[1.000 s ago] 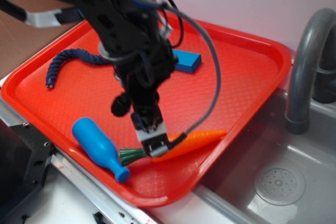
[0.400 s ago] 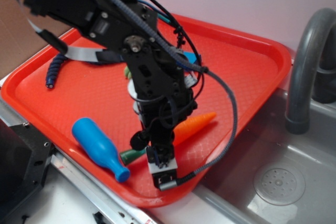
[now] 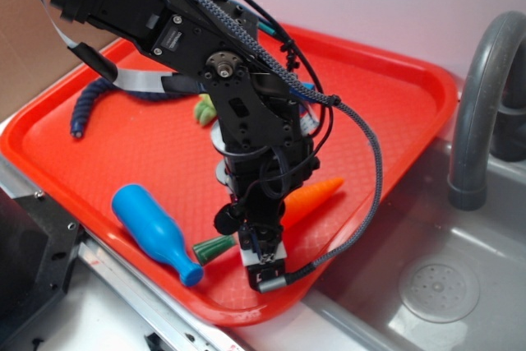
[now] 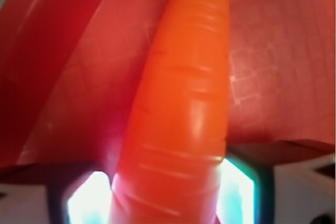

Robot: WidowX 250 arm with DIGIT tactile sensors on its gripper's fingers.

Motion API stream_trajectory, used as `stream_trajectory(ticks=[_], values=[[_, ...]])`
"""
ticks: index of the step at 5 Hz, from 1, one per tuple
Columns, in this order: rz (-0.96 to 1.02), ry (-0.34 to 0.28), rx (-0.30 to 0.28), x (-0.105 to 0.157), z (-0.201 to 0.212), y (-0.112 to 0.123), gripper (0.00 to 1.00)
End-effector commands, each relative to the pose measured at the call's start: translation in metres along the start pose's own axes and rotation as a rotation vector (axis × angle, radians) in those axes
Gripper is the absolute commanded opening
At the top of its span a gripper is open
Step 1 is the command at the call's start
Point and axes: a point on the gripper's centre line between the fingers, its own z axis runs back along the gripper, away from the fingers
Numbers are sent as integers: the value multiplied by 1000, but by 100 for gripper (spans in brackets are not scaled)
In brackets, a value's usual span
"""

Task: Grab the carrot.

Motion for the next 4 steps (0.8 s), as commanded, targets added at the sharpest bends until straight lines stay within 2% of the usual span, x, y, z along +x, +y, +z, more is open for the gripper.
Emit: stream_trajectory(ticks=[1, 2, 3, 4], values=[[70, -22, 66, 0, 24, 19, 0], [166, -106, -36, -4, 69, 48, 0], [274, -195, -92, -19, 116, 81, 0], [369, -215, -119, -40, 162, 104, 0]])
